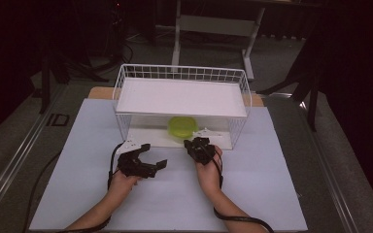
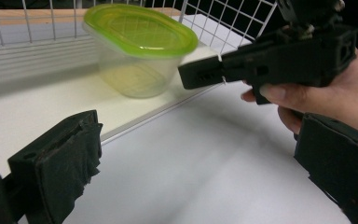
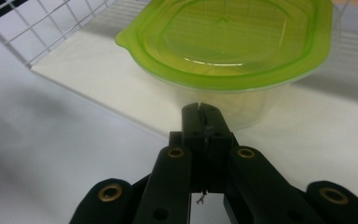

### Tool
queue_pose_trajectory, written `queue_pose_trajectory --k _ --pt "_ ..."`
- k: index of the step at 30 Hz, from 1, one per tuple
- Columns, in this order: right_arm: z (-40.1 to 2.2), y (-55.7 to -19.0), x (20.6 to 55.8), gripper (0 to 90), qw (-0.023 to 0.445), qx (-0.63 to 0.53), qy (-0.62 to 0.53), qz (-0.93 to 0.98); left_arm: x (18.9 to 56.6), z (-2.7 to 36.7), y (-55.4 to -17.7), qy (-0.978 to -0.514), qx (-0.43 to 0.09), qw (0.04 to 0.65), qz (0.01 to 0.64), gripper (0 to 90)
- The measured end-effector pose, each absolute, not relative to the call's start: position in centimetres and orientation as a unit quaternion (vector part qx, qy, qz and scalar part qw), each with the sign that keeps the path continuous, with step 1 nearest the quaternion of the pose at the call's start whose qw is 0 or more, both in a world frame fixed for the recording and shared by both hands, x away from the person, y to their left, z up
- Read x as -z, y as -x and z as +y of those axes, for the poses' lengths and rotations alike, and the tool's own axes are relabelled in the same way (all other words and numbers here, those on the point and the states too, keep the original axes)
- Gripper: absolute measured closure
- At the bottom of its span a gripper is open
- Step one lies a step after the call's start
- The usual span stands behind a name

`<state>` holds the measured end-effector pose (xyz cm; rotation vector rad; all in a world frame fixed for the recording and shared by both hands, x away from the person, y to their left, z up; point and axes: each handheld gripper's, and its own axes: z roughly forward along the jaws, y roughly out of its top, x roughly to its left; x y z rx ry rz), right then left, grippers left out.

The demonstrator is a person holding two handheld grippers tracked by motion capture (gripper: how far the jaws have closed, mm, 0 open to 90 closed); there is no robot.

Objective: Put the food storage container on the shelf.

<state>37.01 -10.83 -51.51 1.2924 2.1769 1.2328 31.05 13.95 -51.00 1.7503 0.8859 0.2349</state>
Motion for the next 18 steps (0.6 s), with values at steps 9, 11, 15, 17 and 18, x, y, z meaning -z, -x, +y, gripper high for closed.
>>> queue_pose_trajectory --k 9,11,15,17,18 --pt "-10.2 -38.4 51.6 89.6 0.162 -0.428 -0.462 0.759 51.0 13.9 -31.0 -0.742 -0.097 0.549 0.372 1.4" --pt "-10.1 -38.7 51.7 89.6 0.159 -0.429 -0.467 0.756 51.0 13.9 -31.0 -0.741 -0.095 0.552 0.37 1.4" --pt "-10.0 -39.2 51.6 89.2 0.16 -0.428 -0.47 0.756 50.9 13.8 -31.0 -0.74 -0.099 0.553 0.369 1.4" --pt "-9.9 -39.4 51.6 88.8 0.16 -0.429 -0.473 0.753 50.9 13.8 -31.0 -0.74 -0.101 0.554 0.367 1.4" --pt "-9.9 -39.5 51.6 88.8 0.16 -0.43 -0.472 0.753 50.9 13.8 -30.9 -0.74 -0.101 0.555 0.366 1.4"
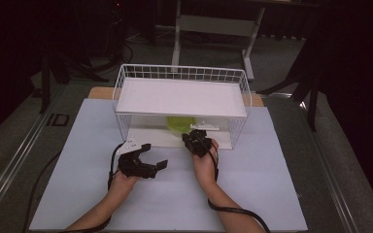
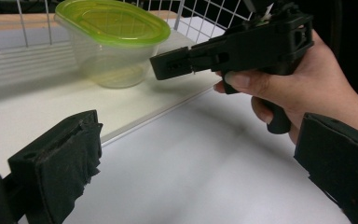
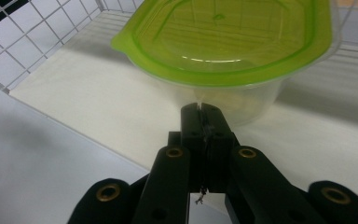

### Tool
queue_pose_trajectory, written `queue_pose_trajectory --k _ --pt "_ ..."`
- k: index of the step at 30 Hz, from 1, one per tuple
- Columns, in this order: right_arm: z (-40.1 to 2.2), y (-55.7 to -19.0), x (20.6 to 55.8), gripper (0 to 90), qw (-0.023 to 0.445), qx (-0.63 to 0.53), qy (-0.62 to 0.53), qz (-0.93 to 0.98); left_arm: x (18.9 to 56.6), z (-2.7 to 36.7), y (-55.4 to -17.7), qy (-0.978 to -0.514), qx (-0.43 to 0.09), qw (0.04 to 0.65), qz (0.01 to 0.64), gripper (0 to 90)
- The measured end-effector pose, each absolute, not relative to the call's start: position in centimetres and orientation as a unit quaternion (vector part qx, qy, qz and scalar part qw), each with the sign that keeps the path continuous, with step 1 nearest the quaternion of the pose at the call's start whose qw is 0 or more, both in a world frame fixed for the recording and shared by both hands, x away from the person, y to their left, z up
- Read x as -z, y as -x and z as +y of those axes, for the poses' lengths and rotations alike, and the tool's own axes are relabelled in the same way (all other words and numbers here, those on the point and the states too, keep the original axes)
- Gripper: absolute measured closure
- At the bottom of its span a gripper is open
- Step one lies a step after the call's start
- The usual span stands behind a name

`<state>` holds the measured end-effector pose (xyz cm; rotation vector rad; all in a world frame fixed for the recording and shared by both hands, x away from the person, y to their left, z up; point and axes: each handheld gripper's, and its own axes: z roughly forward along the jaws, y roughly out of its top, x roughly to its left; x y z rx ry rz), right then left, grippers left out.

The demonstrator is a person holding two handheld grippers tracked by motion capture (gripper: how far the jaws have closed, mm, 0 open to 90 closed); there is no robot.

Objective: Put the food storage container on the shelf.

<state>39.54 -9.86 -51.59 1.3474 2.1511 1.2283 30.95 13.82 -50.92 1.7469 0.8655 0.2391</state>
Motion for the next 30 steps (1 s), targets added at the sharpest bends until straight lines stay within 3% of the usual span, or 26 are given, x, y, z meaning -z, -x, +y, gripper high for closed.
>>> queue_pose_trajectory --k 7,17,22,26,30 --pt "-9.4 -39.7 51.9 86.2 0.159 -0.425 -0.468 0.758 50.9 13.7 -30.9 -0.742 -0.102 0.554 0.364 1.4" --pt "-10.4 -37.1 50.9 78.1 0.155 -0.431 -0.445 0.77 50.4 13.7 -30.6 -0.74 -0.1 0.561 0.357 1.4" --pt "-11.2 -35.7 50.4 67.9 0.144 -0.437 -0.434 0.774 49.9 13.2 -30.6 -0.74 -0.094 0.566 0.351 1.4" --pt "-11.8 -34.7 49.9 51.7 0.156 -0.446 -0.423 0.774 49.4 12.6 -30.2 -0.745 -0.093 0.569 0.334 1.4" --pt "-12.3 -34.0 49.5 42.6 0.163 -0.449 -0.415 0.774 49.1 12.4 -29.9 -0.749 -0.09 0.569 0.327 1.4"
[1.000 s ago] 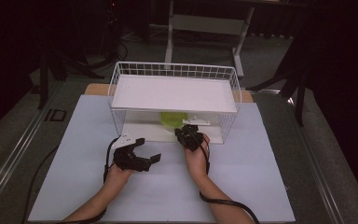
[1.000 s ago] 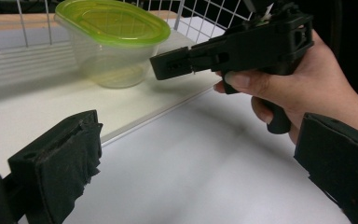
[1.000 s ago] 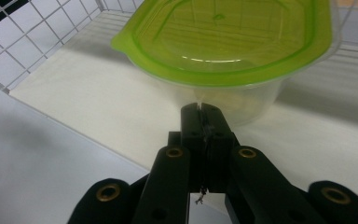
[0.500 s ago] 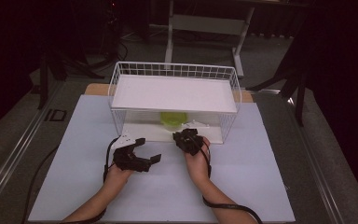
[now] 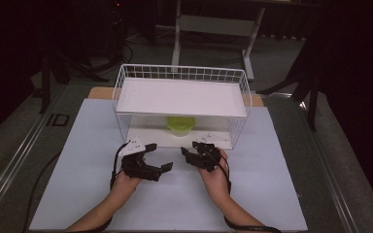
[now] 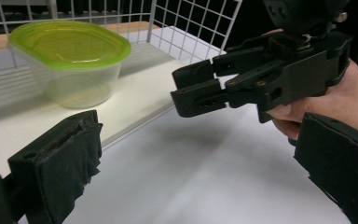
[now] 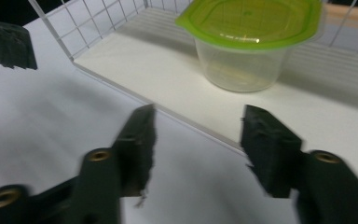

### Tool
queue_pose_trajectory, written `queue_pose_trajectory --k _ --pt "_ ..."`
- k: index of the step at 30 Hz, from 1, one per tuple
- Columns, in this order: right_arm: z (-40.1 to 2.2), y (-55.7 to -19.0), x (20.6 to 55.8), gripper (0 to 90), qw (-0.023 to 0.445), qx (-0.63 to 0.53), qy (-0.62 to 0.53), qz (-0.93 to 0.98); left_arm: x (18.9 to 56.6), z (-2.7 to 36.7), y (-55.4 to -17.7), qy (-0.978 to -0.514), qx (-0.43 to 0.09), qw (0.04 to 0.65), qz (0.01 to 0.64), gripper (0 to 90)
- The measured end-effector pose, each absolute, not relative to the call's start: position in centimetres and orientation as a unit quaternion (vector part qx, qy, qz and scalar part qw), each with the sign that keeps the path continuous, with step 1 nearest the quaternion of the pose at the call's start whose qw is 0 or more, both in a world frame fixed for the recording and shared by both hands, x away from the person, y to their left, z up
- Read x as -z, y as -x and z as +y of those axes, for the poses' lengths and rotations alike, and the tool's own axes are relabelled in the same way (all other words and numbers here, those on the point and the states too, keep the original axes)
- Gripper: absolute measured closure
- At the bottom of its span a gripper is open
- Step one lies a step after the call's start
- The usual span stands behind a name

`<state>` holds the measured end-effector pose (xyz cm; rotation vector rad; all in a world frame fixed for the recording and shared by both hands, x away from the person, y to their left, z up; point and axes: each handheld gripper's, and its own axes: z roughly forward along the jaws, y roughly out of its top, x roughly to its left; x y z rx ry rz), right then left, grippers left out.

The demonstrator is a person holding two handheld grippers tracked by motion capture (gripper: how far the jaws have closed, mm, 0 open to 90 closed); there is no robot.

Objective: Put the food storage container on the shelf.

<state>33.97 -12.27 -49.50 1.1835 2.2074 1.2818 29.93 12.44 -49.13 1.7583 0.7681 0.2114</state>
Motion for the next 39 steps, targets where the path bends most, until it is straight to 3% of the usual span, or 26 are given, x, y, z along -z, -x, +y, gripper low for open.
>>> queue_pose_trajectory --k 2,3,7,39 --pt "-12.4 -33.8 49.4 38.7 0.164 -0.452 -0.414 0.773 49.1 12.4 -29.9 -0.749 -0.09 0.569 0.327 1.4" --pt "-13.2 -33.3 49.0 26.2 0.15 -0.465 -0.414 0.768 49.1 12.6 -29.5 -0.749 -0.083 0.569 0.327 1.4" --pt "-14.0 -32.8 49.0 17.7 0.126 -0.474 -0.406 0.771 48.9 12.8 -29.2 -0.751 -0.081 0.568 0.326 1.4" --pt "-21.8 -25.9 48.5 16.0 0.136 -0.489 -0.379 0.774 49.2 17.4 -24.7 -0.753 -0.081 0.556 0.344 1.4"
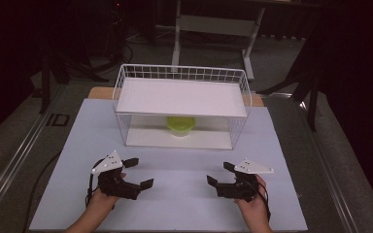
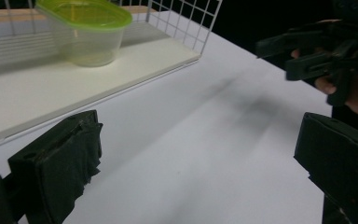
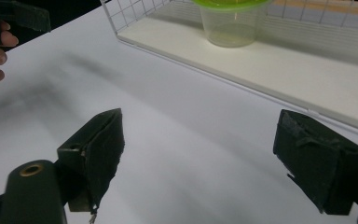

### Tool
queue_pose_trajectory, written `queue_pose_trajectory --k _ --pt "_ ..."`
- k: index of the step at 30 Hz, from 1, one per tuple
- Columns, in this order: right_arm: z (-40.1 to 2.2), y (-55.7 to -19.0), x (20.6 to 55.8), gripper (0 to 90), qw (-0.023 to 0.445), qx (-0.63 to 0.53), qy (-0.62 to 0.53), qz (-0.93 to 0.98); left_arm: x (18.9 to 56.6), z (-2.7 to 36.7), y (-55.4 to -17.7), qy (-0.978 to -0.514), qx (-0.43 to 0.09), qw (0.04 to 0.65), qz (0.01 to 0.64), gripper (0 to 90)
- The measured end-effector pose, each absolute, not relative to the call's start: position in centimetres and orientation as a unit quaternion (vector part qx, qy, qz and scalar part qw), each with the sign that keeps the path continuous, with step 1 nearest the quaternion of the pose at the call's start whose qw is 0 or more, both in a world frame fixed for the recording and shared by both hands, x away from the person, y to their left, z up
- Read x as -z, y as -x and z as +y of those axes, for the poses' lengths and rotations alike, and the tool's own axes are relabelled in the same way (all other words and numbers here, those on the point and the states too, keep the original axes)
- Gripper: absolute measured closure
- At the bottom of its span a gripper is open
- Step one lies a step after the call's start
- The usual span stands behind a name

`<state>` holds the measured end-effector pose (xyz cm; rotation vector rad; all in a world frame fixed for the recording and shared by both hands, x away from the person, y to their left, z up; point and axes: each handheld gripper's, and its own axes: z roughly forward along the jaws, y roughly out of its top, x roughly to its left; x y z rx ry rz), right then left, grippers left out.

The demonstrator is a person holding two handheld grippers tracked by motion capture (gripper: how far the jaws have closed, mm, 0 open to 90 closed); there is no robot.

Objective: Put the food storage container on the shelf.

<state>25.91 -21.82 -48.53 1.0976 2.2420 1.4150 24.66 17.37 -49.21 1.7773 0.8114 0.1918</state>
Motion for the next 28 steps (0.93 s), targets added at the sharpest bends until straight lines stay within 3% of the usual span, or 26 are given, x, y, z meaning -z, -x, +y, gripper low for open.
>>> queue_pose_trajectory --k 11,28 --pt "-23.7 -24.3 49.4 16.0 0.13 -0.486 -0.377 0.778 50.6 18.3 -23.9 -0.751 -0.083 0.551 0.353 1.4" --pt "-23.9 -25.3 50.2 16.2 0.152 -0.466 -0.359 0.794 50.8 17.9 -24.0 -0.756 -0.093 0.548 0.347 1.4"
